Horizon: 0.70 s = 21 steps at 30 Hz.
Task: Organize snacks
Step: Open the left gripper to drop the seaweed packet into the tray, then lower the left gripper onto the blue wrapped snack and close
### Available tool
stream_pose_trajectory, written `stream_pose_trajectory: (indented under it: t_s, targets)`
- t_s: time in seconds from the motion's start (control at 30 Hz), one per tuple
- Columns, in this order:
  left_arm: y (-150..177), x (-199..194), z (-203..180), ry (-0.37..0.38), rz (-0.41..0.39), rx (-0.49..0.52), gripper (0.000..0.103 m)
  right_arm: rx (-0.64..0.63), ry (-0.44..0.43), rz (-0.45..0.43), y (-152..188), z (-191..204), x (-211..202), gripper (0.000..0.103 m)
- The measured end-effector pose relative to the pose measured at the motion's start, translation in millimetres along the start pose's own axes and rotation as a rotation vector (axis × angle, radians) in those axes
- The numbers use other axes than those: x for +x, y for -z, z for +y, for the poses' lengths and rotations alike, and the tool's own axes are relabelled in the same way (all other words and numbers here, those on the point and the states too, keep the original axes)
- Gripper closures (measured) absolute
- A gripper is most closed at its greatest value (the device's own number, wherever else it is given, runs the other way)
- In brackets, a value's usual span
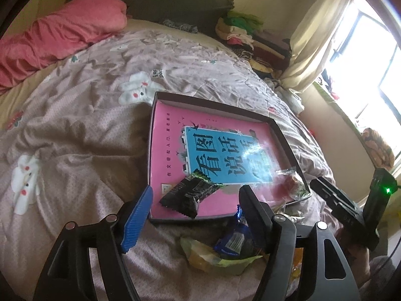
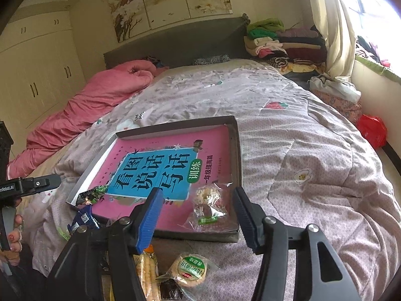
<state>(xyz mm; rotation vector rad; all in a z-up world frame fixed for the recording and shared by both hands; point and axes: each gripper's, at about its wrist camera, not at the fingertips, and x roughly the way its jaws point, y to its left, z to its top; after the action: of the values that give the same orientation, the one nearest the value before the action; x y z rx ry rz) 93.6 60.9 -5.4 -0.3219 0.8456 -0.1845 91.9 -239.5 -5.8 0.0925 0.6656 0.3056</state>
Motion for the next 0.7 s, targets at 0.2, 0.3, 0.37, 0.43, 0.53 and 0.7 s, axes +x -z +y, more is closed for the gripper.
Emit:
stream_pose_trajectory:
  t_s: [0.2, 0.3, 0.37, 0.43, 0.53, 0.7]
  targets:
    - [6, -2, -2, 0.001, 0.015, 0.019, 0.03, -0.007, -0.004, -0.007, 0, 1, -3, 0.044]
    - [10, -1, -5, 0.002, 0.025, 0.03, 0.03, -0.015, -0.005, -0.009, 0, 3, -4, 0.043]
    - [11, 0, -7, 0.005, 0.033, 0.039, 0.03, -0.019, -0.007, -0.011, 0, 4, -5, 0.043]
    - [13, 2, -10, 0.006, 0.042, 0.049, 0.03, -0.023, -0.01, -0.013, 1, 5, -7, 0.043]
    - [16, 6, -14, 0.004, 0.053, 0.064, 0.03, -0.028, -0.015, -0.015, 1, 6, -9, 0.043]
    - [21, 13, -21, 0.011, 0.074, 0.081, 0.03, -0.038, -0.02, -0.016, 4, 9, -13, 0.043]
